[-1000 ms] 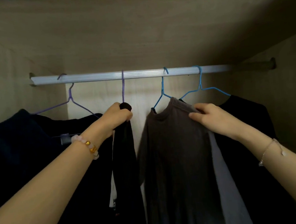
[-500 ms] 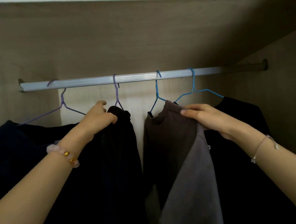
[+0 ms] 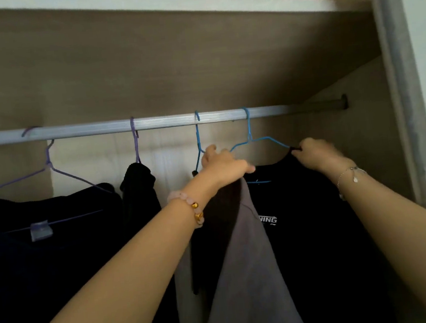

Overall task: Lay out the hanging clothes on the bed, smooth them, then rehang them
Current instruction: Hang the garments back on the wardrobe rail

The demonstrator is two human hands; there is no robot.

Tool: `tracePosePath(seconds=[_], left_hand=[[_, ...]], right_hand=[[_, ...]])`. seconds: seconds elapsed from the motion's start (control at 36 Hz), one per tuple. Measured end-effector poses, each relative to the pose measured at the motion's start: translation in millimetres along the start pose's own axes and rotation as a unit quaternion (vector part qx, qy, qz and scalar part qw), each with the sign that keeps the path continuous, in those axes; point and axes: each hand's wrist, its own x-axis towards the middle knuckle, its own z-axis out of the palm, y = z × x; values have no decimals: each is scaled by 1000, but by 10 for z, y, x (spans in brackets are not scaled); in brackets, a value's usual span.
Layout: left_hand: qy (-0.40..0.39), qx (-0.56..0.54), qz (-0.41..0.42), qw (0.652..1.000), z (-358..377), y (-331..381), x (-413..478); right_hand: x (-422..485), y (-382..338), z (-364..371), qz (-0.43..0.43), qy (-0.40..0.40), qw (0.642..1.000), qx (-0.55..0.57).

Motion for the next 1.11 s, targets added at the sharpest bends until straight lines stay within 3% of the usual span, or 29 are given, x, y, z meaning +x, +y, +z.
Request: tracePosePath(seconds=[0.08,0.22,0.36,0.56,0.75,1.11], left_hand=[[62,-108,-37,992,10,-116,-21],[10,-260,-116,958,-37,-327,-75],[3,-250,-117,961,-28,-292,-105],[-5,-261,-103,960,41,-216,-76],[-21,-285,-72,956,117,-104,-15],[-37,-281,-68,957,436,131,120]], right_hand=[[-5,51,131,-4,16,1000,-13],[-5,106,242,2,66,998,13],[2,173,255,65,113,990,54],[-46,252,156,136,127,982,-3],[-92,249,116,152,118,981,-18],[-160,258,127,141,120,981,52]])
